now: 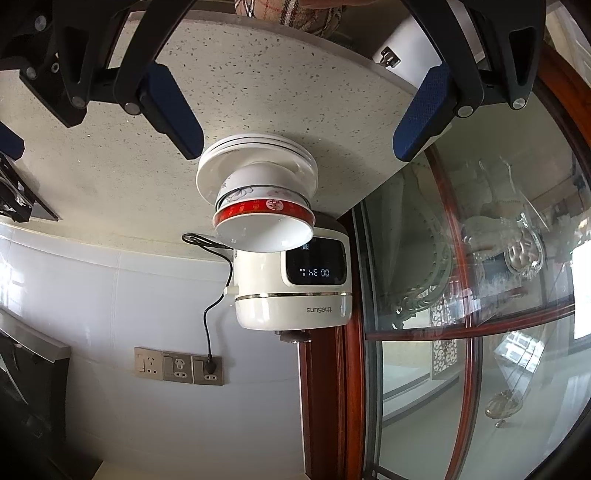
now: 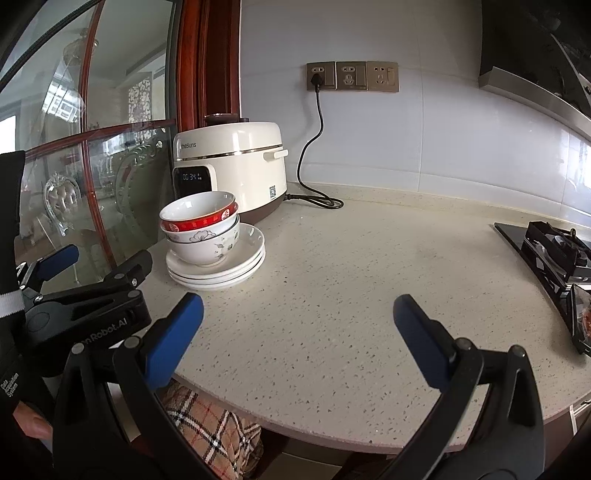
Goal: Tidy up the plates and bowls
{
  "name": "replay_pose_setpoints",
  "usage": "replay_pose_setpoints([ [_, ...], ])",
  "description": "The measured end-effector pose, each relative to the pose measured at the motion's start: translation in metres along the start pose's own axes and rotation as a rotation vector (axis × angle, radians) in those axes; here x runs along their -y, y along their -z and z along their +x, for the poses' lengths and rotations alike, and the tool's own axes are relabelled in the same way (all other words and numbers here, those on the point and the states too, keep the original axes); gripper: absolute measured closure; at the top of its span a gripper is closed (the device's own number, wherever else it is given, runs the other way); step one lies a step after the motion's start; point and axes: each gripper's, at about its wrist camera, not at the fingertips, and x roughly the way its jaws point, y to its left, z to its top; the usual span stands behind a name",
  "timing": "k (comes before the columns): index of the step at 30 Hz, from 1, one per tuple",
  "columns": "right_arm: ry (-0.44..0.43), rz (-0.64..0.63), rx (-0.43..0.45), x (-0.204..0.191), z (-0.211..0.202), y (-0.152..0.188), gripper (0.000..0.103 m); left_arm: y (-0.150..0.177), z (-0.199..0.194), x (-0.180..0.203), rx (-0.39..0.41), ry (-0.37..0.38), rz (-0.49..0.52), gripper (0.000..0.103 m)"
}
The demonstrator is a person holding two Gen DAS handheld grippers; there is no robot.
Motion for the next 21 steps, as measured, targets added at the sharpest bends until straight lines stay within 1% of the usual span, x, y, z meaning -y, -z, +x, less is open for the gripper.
replay_pose_setpoints([
  [9, -0.015, 0.001, -0.006, -0.0024, 0.0006, 0.0029, 0.000, 0.0009, -0.0003, 0.0003, -0.010, -0.004, 0.002, 0.000],
  [21, -0.025, 0.016, -0.007, 0.0003, 0.0002, 0.0037, 0.000, 0.0000, -0.0029, 0.0030, -0.004, -0.005, 0.012, 0.000],
])
